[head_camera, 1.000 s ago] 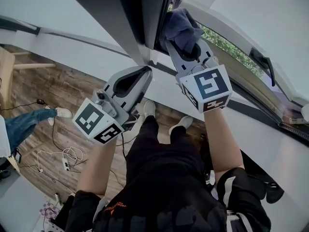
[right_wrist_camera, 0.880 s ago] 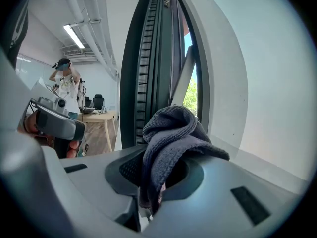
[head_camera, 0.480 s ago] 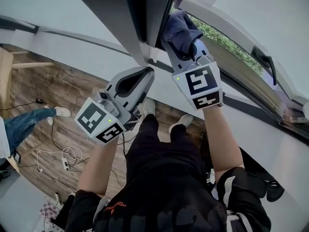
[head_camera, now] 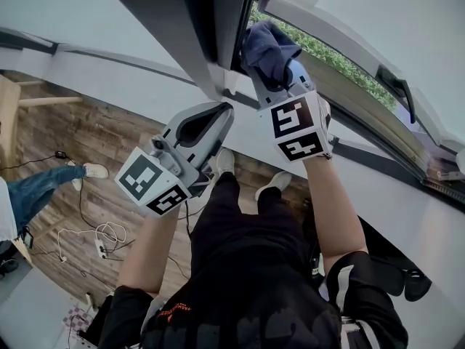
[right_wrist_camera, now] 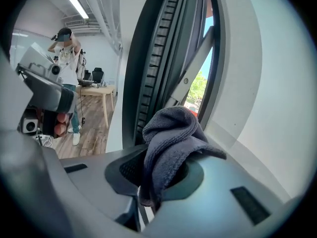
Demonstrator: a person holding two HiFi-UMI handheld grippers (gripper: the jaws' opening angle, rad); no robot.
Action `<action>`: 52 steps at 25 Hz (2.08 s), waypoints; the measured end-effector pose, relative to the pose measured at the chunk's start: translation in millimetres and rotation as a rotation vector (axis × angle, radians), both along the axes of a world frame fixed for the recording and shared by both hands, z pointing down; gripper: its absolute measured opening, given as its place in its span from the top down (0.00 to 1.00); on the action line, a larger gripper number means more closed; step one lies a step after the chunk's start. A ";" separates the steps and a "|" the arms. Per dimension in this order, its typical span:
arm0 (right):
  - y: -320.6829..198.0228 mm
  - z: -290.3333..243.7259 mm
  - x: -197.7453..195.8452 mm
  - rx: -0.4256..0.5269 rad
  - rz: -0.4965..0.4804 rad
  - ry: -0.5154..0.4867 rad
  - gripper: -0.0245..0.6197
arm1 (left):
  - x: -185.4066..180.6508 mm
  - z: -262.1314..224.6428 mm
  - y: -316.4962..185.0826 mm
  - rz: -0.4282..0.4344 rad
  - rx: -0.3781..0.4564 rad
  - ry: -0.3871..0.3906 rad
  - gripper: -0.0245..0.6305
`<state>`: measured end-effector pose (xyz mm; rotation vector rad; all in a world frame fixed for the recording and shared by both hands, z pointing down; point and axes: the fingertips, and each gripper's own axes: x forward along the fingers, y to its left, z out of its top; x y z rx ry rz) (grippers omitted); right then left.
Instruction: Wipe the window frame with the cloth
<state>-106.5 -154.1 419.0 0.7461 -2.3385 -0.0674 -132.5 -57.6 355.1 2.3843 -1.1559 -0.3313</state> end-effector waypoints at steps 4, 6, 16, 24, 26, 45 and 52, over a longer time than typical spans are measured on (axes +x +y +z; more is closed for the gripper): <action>0.1 0.7 12.7 -0.002 0.027 0.003 0.88 | 6.0 -0.4 0.1 0.016 0.000 0.001 0.93; -0.5 0.8 19.6 -0.005 0.035 0.001 0.88 | 10.9 0.2 -0.4 0.021 -0.002 -0.001 0.93; 6.1 2.4 55.9 -0.033 0.092 -0.021 0.88 | 37.4 -2.9 2.0 0.067 -0.001 -0.018 0.93; 7.9 -3.3 84.5 -0.032 0.128 -0.036 0.88 | 61.3 -7.9 2.1 0.105 0.004 -0.030 0.93; 8.0 -3.6 92.5 -0.032 0.138 -0.039 0.88 | 68.2 -8.4 1.8 0.116 0.004 -0.032 0.93; 6.7 -12.3 158.5 -0.018 0.236 -0.079 0.88 | 118.0 -16.4 -2.1 0.186 0.016 -0.059 0.93; 6.7 -61.8 148.4 0.072 0.218 -0.152 0.88 | 108.2 -36.4 -0.4 0.166 0.045 -0.056 0.93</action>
